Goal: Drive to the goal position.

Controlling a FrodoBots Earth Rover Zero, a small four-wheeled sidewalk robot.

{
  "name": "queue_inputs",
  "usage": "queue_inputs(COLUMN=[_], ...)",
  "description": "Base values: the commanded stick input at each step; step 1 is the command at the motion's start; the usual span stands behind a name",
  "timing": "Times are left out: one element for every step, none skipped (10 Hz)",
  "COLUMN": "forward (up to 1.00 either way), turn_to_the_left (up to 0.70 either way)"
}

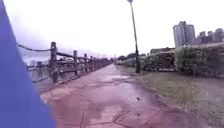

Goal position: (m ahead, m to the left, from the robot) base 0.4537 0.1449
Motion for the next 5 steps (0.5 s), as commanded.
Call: queue_inputs(forward=[0.0, 0.0, 0.0, 0.0, 0.0], turn_to_the_left=[0.0, 0.0, 0.0, 0.0, 0.0])
